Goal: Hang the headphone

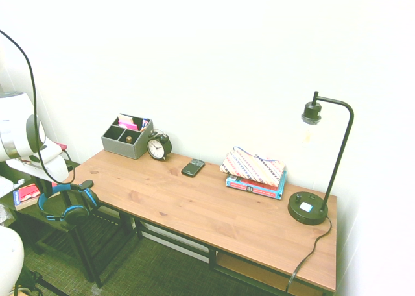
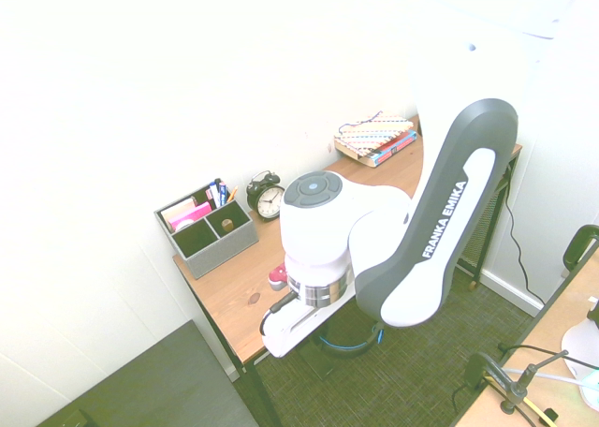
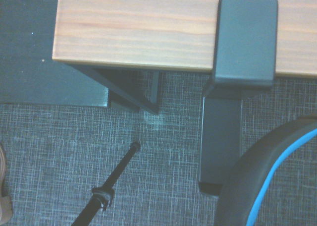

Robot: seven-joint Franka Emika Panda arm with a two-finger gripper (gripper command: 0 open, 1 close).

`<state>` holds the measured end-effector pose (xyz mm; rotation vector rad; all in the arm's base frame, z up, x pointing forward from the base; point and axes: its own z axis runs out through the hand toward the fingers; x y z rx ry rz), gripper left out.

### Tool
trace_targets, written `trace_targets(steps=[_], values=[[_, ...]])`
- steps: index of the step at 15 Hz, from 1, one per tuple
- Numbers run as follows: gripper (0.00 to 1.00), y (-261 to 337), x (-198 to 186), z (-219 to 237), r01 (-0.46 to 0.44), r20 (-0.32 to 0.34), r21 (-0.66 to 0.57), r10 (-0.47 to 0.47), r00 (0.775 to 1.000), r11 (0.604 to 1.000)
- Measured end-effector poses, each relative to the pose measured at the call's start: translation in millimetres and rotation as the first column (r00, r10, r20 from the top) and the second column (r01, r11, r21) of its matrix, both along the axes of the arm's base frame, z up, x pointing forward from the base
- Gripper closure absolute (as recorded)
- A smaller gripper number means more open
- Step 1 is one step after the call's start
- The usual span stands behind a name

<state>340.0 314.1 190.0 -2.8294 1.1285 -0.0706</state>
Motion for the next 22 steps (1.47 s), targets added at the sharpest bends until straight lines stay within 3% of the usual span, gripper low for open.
trace_targets(steps=[3, 8, 9, 22], values=[[1.00, 20, 0, -29, 0.000, 0.011, -0.010, 0.000, 1.000, 1.000], [1.00, 41, -3, -74, -0.009, -0.029, -0.029, 0.009, 1.000, 1.000], [0.00, 42, 0, -79, -0.009, -0.030, -0.030, 0.008, 1.000, 1.000], [0.00, 33, 22, -116, 0.026, -0.042, -0.077, -0.030, 0.999, 0.997]])
